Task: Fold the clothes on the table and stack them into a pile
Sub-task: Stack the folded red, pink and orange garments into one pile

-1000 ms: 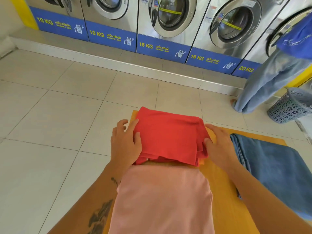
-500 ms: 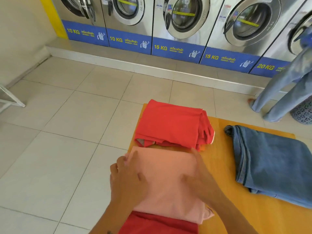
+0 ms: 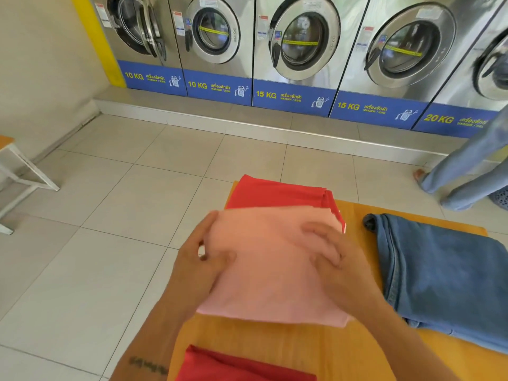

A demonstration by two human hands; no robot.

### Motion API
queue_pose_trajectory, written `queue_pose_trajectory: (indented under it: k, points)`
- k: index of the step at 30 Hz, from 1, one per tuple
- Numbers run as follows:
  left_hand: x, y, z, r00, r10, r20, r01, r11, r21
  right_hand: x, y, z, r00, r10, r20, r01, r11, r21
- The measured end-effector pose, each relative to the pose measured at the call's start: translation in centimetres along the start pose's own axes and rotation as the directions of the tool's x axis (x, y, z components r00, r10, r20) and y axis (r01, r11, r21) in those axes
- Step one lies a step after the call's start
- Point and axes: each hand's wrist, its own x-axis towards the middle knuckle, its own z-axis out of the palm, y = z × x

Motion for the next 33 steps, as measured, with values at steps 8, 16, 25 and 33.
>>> queue_pose_trajectory:
  k: [8,16,25,33]
  points:
    - [13.4,3.1,5.0,0.978,0.211,-0.009,-0.197,0.93,0.311,12.0,1.2,-1.7,0.974,0.097,-0.205,-0.11,0.992,-0.053]
    - [15.8,-5.6,6.1,0.965,0.249,0.082,-0.198,0.488,0.85,13.9,8.4,2.0,0.952,0.268,-0.146,-0.306,0.852,-0.424]
    - [13.0,-3.2,3.8,0.975,0.2,0.099,-0.195,0.548,0.814,10.8,5.8,-0.3,0.923,0.379,-0.072,-0.369,0.813,-0.451]
    - [-5.1,-7.4,-2.7,0.992,0.096,-0.079,-0.048,0.88,0.472,-3.5,5.7,-2.8,0.933,0.348,0.095,-0.311,0.909,-0.276]
